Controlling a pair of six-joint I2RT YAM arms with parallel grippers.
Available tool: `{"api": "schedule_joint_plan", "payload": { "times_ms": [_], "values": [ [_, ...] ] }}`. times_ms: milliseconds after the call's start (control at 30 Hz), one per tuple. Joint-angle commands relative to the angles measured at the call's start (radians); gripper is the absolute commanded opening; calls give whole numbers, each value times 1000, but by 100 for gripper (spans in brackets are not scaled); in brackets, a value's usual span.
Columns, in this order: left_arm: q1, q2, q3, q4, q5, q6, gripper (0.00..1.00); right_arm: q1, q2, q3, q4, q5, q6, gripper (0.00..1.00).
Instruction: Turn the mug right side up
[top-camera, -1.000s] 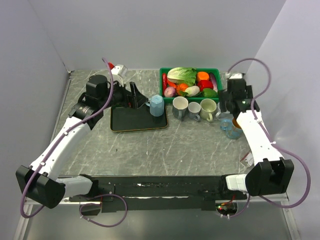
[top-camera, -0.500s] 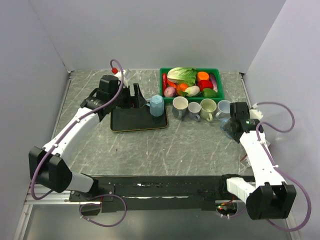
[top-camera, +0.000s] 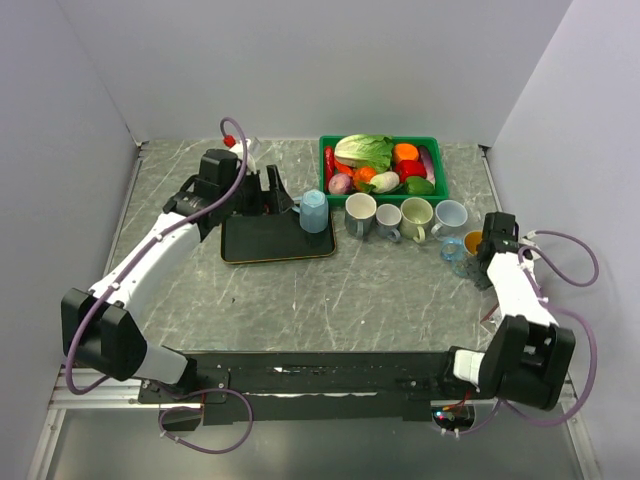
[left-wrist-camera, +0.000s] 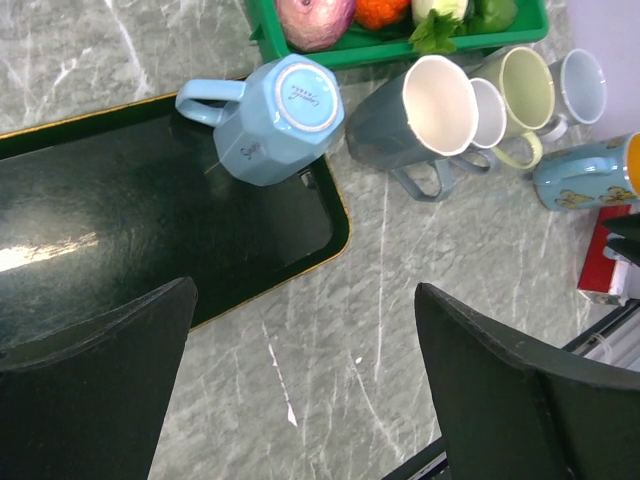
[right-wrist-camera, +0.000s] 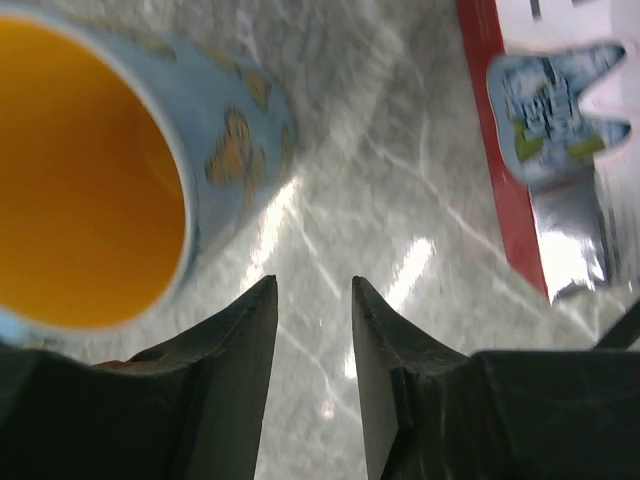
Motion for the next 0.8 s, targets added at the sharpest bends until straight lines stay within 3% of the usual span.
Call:
{"api": "schedule_joint_plan", "payload": {
  "times_ms": [0,467,767],
  "values": [
    [14,-29,0,64,43,-26,96,-31,69,50,134,22,-103,42],
    [25,37,63,41,52,-26,96,-96,224,135,278,14,-260,42],
    [25,72,81,40,69,-42,96,-102,176,115,251,74,-243,44]
  ]
}}
